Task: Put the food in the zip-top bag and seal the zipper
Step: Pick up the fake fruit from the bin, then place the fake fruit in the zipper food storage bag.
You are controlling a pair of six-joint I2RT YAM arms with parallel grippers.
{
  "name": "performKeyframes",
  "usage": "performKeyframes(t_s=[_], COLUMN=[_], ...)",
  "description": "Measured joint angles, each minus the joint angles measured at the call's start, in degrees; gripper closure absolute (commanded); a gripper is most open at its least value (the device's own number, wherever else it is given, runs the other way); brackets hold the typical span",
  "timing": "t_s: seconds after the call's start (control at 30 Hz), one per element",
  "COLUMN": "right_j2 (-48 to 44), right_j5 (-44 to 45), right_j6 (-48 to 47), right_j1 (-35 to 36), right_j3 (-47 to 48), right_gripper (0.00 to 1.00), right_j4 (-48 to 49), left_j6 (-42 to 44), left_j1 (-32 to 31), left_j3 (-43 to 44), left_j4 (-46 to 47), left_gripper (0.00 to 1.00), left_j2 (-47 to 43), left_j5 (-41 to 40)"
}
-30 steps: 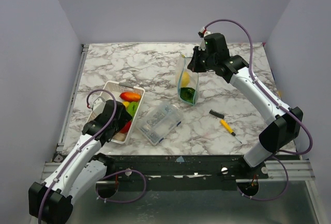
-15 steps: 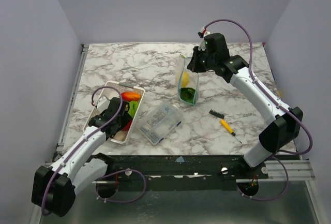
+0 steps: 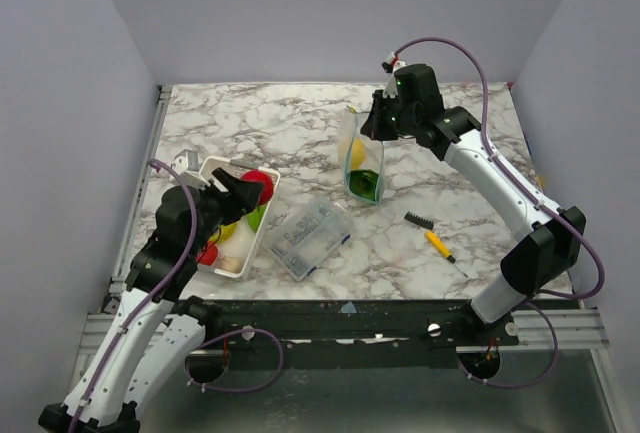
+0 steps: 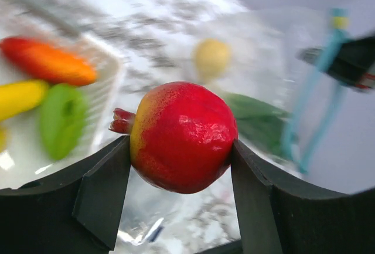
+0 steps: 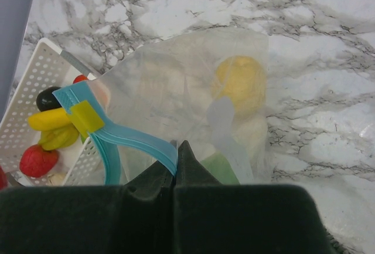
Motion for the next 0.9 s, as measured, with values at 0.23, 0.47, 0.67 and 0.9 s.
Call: performKeyframes(t_s=[0.23,0.47,0.67,0.9], right_j2=[0.0,0.0,0.0,0.0], right_j5=[-0.63,-1.55,-2.38,-2.38], right_j6=[0.13,1.42,2.05,2.32], right_j1=[0.0,0.0,0.0,0.0], right_j3=[0.0,0.07,0.15,0.74], right_gripper=[1.0,1.0,1.0,1.0], right_j4=[-0.02,0.0,0.0,0.02], left_j6=[1.38,6.1,11.98,16.28], left_j1=[-0.94,-13.11,-17.9,-17.88], left_j3=[0.07,13.03,19.21,19.21], left_j4=[30.84,39.28,37.77,37.55], left_gripper=[0.74,0.78,0.78,0.78], left_j2=[7.65,26.97,33.99,38.62], left_j5=[30.21,39.87,35.52,30.4])
